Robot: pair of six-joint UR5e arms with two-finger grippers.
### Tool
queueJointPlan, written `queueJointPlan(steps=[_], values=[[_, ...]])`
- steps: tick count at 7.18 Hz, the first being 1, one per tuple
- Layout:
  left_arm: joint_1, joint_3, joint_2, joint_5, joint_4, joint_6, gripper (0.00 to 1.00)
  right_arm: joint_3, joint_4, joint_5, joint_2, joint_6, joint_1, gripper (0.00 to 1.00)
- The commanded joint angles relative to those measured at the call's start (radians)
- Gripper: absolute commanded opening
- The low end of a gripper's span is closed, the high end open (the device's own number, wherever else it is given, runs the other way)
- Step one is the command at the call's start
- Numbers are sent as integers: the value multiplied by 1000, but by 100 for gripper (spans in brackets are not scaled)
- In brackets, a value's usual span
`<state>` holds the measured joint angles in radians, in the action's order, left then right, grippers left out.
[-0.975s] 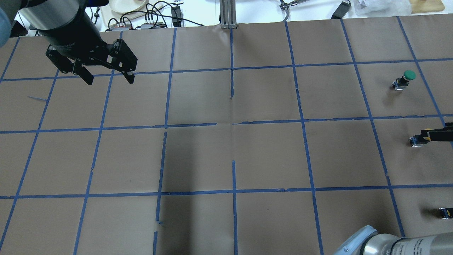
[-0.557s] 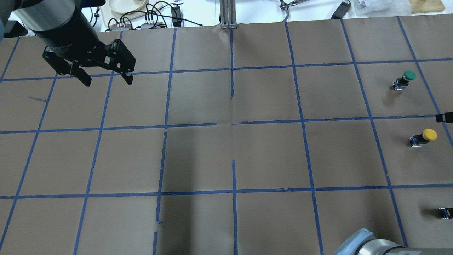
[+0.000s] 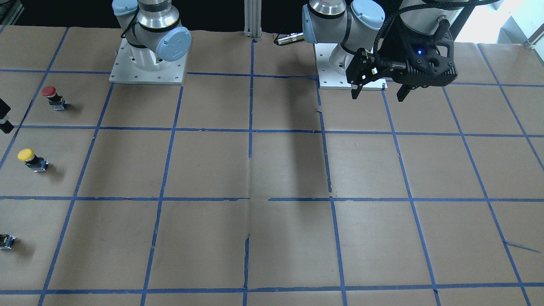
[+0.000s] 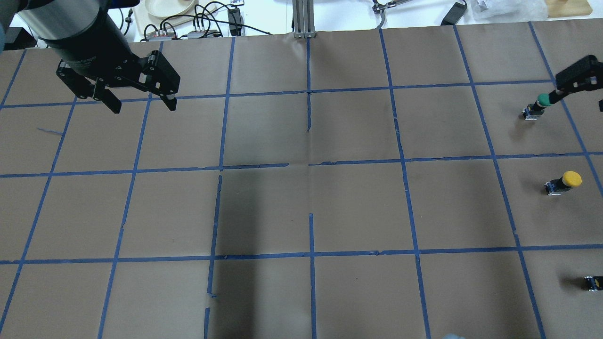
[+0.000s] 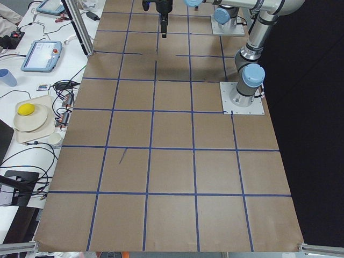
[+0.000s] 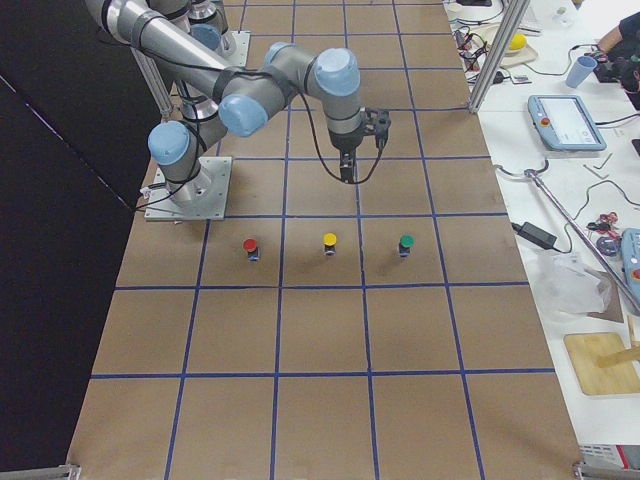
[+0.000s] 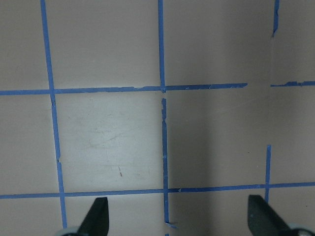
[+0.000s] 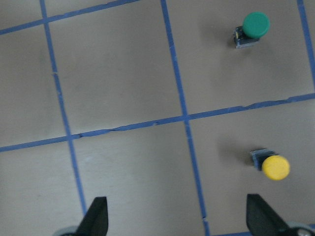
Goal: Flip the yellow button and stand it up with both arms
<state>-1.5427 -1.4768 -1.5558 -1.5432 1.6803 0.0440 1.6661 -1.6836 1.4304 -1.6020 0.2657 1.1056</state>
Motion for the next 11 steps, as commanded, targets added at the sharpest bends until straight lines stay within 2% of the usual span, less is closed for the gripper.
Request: queueJointPlan(steps=[1,2,3,6,8,11], values=[[1,4,-3,2,-45,5,100,-78,112,100,-1,-308,309,100],[4,-9,-3,3,-63,29,100,-98,143,120,0,-391,423,100],[6,-11,-1,3,-62,89,99,-95,166,133,2,-428,472,100],[3,-11,3,-2,-44,97,99,-85,208,137,-39,-418,444,100],[3,-11,5,-2,-44,97,99,-80,255,145,-42,-415,361,100],[1,-11,6,-3,-45,96,100,-80,262,107,-52,-416,382,100]])
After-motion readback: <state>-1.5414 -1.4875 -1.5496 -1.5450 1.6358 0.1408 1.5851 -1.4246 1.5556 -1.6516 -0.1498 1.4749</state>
